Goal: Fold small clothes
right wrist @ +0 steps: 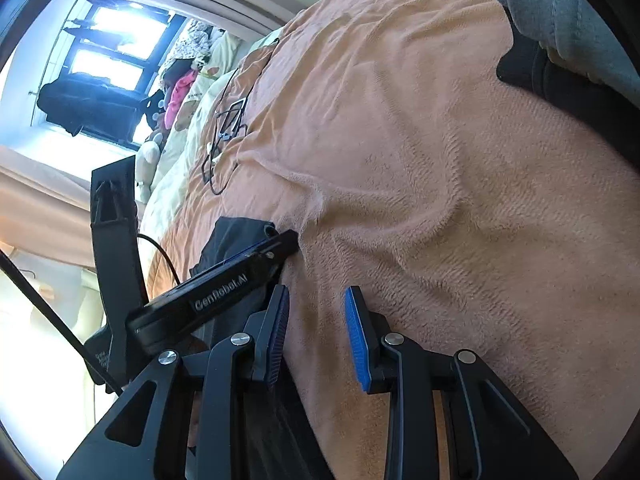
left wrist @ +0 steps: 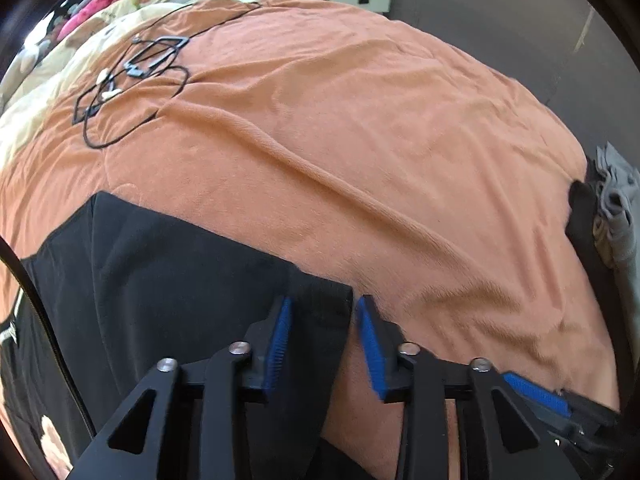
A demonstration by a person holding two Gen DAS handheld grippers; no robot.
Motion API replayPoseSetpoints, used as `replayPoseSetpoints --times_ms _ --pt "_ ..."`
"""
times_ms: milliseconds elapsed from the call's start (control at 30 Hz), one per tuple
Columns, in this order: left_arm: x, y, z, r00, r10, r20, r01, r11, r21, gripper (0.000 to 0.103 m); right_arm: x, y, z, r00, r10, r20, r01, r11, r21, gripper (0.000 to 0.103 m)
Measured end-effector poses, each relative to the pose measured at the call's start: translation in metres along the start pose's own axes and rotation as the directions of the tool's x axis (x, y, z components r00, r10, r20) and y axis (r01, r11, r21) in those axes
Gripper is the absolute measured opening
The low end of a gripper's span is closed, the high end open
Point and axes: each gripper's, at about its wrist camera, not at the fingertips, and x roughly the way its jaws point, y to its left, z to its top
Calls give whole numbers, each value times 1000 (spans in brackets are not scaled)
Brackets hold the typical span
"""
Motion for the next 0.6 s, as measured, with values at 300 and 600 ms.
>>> replayPoseSetpoints --times_ms 300,600 --pt "-47 38 -2 995 -53 83 62 992 -109 10 -2 11 -3 999 37 12 -36 999 -38 26" --pt "-104 97 -31 993 6 121 15 985 -172 10 19 41 -13 998 67 -13 -68 986 -153 27"
